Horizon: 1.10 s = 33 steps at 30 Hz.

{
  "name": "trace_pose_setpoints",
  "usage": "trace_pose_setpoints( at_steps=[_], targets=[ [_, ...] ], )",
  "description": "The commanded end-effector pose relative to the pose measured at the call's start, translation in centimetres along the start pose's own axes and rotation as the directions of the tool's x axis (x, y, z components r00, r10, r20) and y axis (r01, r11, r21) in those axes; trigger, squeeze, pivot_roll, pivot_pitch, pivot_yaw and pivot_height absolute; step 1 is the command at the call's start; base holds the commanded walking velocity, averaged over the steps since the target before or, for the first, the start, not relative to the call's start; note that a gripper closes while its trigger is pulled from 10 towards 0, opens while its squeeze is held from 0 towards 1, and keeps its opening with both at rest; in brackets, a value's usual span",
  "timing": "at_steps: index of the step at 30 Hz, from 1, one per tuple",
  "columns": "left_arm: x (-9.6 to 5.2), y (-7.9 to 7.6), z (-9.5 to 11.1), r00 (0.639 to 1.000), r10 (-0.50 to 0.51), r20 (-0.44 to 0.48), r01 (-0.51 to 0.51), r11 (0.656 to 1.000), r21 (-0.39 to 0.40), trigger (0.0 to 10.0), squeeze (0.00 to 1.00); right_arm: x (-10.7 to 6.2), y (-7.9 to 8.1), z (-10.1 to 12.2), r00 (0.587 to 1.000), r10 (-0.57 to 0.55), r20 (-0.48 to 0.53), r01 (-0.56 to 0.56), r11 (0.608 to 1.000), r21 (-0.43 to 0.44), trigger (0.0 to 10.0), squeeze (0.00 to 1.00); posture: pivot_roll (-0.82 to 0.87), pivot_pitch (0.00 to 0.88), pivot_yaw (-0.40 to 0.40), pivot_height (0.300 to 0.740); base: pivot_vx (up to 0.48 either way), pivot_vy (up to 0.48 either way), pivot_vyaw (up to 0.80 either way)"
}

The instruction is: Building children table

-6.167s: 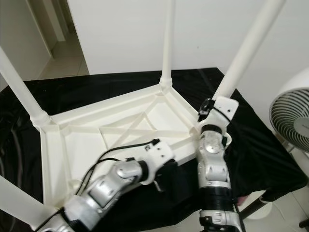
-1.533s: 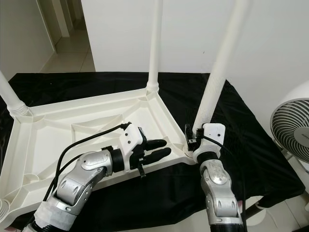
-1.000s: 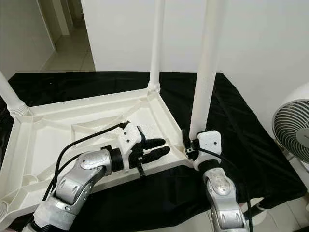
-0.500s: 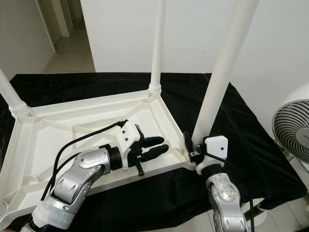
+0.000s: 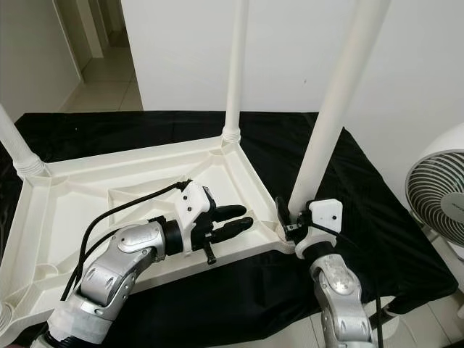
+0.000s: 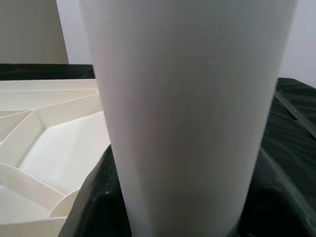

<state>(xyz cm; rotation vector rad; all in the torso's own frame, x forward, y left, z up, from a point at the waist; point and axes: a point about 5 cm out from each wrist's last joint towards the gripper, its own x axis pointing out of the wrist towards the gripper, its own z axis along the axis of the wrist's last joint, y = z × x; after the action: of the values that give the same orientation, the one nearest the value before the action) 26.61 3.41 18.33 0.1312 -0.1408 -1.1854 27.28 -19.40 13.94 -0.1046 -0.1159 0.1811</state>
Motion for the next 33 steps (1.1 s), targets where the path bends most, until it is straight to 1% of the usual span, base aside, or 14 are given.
trace_pose_setpoints(
  at_steps=[1, 9, 13, 18, 22, 24, 25, 33],
  targets=[
    [0.0, 0.1, 0.2, 0.999, 0.043, 0.003, -0.043, 0.999, 0.007, 10.0, 0.0, -0.9, -0.4, -3.8, 0.976, -0.021, -0.216, 0.04, 0.996, 0.085, 10.0, 0.0, 0.0, 0.034, 0.018, 0.74, 0.0, 0.0, 0.0],
    [-0.1, 0.0, 0.3, 0.999, 0.042, 0.005, -0.042, 0.999, 0.009, 10.0, 0.0, -0.6, -0.8, -3.9, 0.971, -0.021, -0.239, 0.05, 0.992, 0.114, 10.0, 0.0, 0.0, 0.031, 0.016, 0.74, 0.0, 0.0, 0.0],
    [-0.1, 0.0, 0.3, 0.999, 0.041, 0.005, -0.041, 0.999, 0.01, 10.0, 0.0, -0.4, -0.9, -3.9, 0.97, -0.021, -0.241, 0.05, 0.992, 0.114, 10.0, 0.0, 0.0, 0.03, 0.015, 0.74, 0.0, 0.0, 0.0],
    [-0.2, -0.2, 0.3, 0.999, 0.037, 0.004, -0.037, 0.999, 0.007, 10.0, 0.0, 0.0, -1.7, -3.5, 0.969, -0.042, -0.243, 0.079, 0.986, 0.148, 10.0, 0.0, 0.0, 0.031, 0.014, 0.74, 0.0, 0.0, 0.0],
    [-0.2, -0.2, 0.2, 0.999, 0.036, 0.004, -0.036, 0.999, 0.007, 10.0, 0.0, 0.0, -1.8, -3.4, 0.969, -0.045, -0.242, 0.084, 0.984, 0.156, 10.0, 0.0, 0.0, 0.031, 0.014, 0.74, 0.0, 0.0, 0.0],
    [-0.2, -0.3, 0.2, 0.999, 0.036, 0.003, -0.036, 0.999, 0.005, 10.0, 0.0, 0.1, -1.9, -3.4, 0.969, -0.053, -0.241, 0.096, 0.981, 0.17, 10.0, 0.0, 0.0, 0.031, 0.014, 0.74, 0.0, 0.0, 0.0],
    [-0.2, -0.3, 0.2, 0.999, 0.035, 0.003, -0.035, 0.999, 0.003, 10.0, 0.0, 0.2, -2.1, -3.3, 0.968, -0.061, -0.242, 0.109, 0.976, 0.19, 10.0, 0.0, 0.0, 0.033, 0.015, 0.74, 0.0, 0.0, 0.0],
    [-0.2, -0.4, 0.2, 0.999, 0.035, 0.002, -0.035, 0.999, 0.0, 10.0, 0.0, 0.5, -2.4, -3.1, 0.967, -0.071, -0.247, 0.126, 0.968, 0.216, 10.0, 0.0, 0.01, 0.035, 0.012, 0.74, 0.0, 0.0, 0.0]
  ],
)
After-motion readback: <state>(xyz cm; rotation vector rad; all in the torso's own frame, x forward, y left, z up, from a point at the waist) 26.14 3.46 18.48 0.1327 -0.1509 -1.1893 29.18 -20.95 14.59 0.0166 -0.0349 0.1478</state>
